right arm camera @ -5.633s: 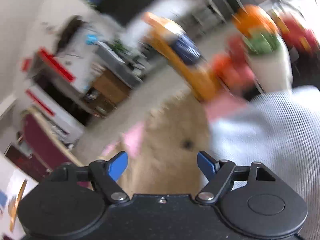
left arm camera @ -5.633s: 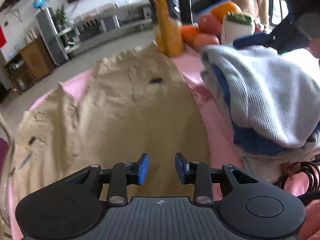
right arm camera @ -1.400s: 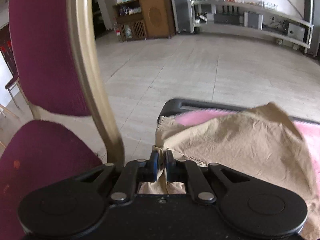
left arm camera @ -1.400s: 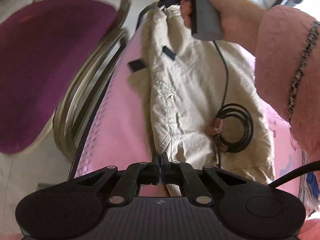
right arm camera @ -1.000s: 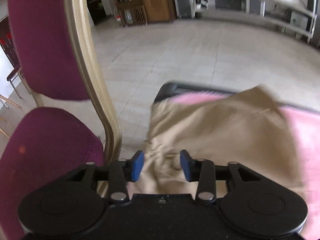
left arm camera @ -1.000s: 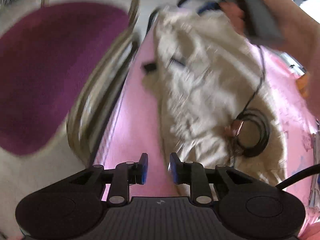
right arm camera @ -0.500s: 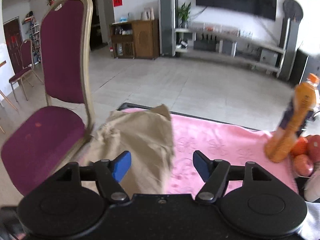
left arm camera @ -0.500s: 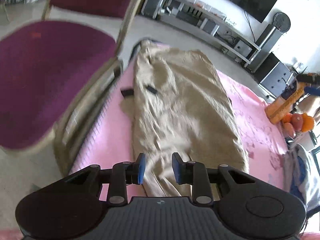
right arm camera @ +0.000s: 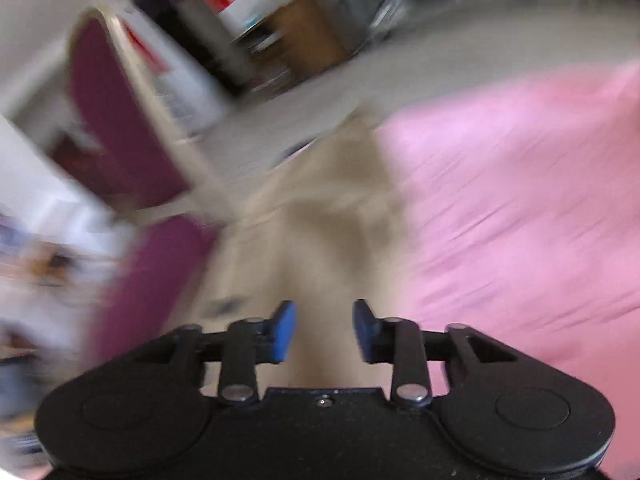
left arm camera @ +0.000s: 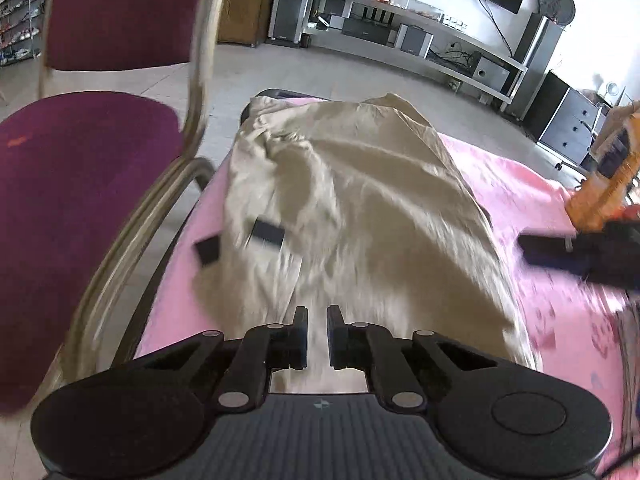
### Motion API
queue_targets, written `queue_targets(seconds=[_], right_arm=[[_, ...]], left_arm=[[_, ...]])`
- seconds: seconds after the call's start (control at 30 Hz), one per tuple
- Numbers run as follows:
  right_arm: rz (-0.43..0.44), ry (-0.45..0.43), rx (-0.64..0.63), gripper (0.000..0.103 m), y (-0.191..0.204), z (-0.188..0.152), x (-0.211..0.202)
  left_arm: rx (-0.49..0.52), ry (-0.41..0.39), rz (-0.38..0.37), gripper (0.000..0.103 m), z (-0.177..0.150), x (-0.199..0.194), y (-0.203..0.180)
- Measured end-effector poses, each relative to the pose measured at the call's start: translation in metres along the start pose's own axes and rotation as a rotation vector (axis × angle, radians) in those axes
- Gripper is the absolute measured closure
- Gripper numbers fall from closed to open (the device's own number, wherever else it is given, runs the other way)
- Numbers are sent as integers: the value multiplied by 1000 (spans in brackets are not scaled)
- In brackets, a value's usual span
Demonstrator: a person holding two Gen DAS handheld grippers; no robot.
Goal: Fold clothes
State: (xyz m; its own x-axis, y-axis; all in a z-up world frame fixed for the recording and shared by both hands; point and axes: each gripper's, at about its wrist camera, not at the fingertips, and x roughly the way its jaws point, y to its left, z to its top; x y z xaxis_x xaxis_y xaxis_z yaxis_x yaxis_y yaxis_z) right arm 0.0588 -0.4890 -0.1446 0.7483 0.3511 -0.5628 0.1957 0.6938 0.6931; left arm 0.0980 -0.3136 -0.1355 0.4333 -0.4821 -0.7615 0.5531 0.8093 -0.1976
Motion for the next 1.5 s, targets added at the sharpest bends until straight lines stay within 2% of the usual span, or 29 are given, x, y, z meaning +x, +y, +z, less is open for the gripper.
queue_targets(seconds=[0.07, 0.13, 0.17, 0.2, 0.23, 0.27, 0.3, 0.37, 0.4, 0.47, 0.53, 0.57, 0.63, 0.7, 0.83, 0.87, 0.93, 1.03, 1.07, 1.13, 1.2, 1.23, 1.33, 1.43, 1.5], right_arm=[[105, 98, 19, 55, -6, 3, 31], [132, 205, 21, 55, -14, 7, 63], [120, 240, 28, 57, -21, 9, 76], [104, 267, 37, 65, -29, 12, 89], [97, 264, 57, 79, -37, 17, 96], [98, 228, 87, 88, -47, 25, 96], [83, 167, 120, 92, -58, 32, 92], [15, -6, 190, 100, -78, 44, 74], [-20, -93, 225, 100, -88, 49, 65], [-90, -209, 245, 96, -95, 60, 47], [-149, -251, 180, 84, -87, 70, 33], [-161, -252, 124, 82, -79, 75, 27], [-117, -211, 30, 80, -68, 83, 19], [-54, -149, -52, 80, -51, 90, 24], [99, 74, -105, 66, -35, 101, 66], [115, 131, -106, 66, -34, 104, 80], [92, 228, -107, 66, -38, 109, 113], [83, 234, -105, 71, -48, 126, 136], [72, 198, -95, 71, -53, 133, 138], [28, 61, -52, 71, -68, 147, 132], [8, -64, 25, 76, -89, 156, 125], [-11, -126, 56, 85, -99, 158, 121], [-111, -288, 102, 94, -116, 148, 106], [-227, -408, 126, 91, -123, 137, 89], [-313, -438, 132, 82, -119, 133, 71]], left_arm=[[8, 47, -54, 97, 9, 25, 1], [16, 105, -85, 96, 11, 51, 4], [2, 96, -79, 94, 13, 54, 8], [-17, 78, -72, 92, 15, 55, 14], [-36, 61, -65, 92, 18, 56, 19], [-55, 44, -57, 91, 20, 56, 24], [-75, 26, -50, 91, 22, 57, 30], [-89, -25, 41, 93, 30, 51, 34], [-94, -52, 91, 95, 34, 48, 36], [-111, -96, 106, 97, 46, 39, 40], [-89, -138, 71, 97, 60, 29, 37], [-58, -137, 61, 97, 63, 32, 32], [17, -123, 47, 96, 69, 45, 22], [91, -108, 34, 89, 75, 58, 12], [239, -79, 6, 86, 87, 83, -8], [276, -72, 0, 86, 89, 89, -13], [351, -57, -14, 86, 95, 102, -23], [261, -70, 54, 87, 116, 125, 0], [224, -76, 75, 92, 121, 133, 7], [140, -107, 76, 91, 131, 143, 21], [87, -176, 217, 92, 136, 147, 25], [53, -206, 286, 92, 137, 151, 27], [-32, -223, 443, 94, 136, 162, 37], [-61, -236, 518, 93, 131, 152, 40], [-55, -241, 542, 90, 129, 136, 37]])
